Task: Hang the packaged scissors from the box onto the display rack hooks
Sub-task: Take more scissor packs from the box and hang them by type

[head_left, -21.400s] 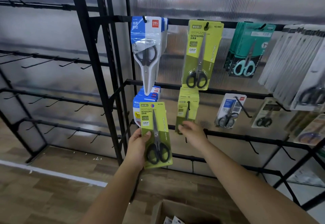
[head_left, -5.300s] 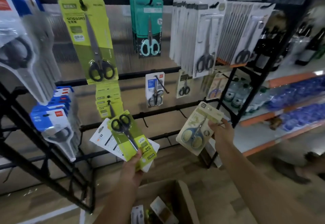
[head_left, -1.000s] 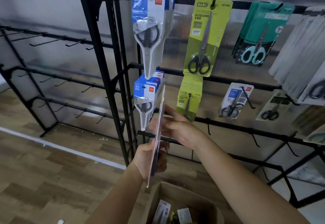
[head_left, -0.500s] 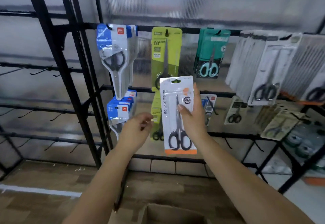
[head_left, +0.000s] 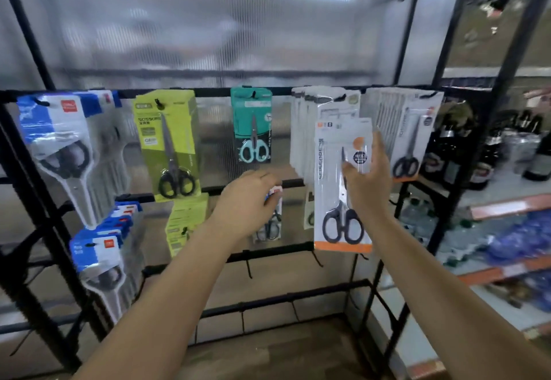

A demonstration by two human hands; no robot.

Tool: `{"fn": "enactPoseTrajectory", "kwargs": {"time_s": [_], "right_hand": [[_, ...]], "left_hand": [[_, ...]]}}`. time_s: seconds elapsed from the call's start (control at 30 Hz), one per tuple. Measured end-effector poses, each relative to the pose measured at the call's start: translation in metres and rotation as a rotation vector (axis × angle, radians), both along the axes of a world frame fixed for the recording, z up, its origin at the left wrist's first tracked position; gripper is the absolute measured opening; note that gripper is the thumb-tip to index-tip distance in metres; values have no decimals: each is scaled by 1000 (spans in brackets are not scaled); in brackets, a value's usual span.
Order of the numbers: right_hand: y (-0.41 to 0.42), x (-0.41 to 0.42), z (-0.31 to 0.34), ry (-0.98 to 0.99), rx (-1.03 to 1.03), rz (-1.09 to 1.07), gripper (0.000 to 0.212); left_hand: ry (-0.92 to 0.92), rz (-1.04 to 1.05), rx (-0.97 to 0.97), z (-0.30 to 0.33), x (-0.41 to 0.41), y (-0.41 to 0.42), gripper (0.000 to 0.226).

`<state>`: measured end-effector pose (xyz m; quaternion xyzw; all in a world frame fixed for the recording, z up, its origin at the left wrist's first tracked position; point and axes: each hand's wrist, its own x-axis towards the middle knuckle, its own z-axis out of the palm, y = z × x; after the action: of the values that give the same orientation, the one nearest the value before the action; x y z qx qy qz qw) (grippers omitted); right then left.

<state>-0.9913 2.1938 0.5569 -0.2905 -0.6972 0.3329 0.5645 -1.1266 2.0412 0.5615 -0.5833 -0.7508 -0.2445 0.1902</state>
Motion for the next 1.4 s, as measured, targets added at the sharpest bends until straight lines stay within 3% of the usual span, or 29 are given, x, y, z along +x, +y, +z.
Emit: {"fn": "enactPoseTrajectory", "kwargs": {"time_s": [0.3,0.47,0.6,0.73,0.93,1.13,1.23,1.4], "right_hand": [[100,74,32,-58,-53,-200,51],[159,110,55,-96,-69,-265,63],[193,115,73,-218,-45,-216,52],[215,112,80,-308,-45,-144,61],[231,105,70,-301,-50,-32,64],[231,105,42,-322,-19,-34,53],[223,111,18,-471,-22,-127,64],[188,98,-32,-761,93,-94,44]], "left_hand": [[38,-122,-35,28,47,78,26],[44,-146,-45,38,76,123,23],[39,-167,-69,35,94,151,26],[38,-137,-110,27,103,168,25],[-14,-80,-179,1,106,180,22],[-68,-31,-185,-25,108,179,25],[-93,-2,-219,-34,103,168,24],[-171,68,-376,-64,87,137,26]]}}
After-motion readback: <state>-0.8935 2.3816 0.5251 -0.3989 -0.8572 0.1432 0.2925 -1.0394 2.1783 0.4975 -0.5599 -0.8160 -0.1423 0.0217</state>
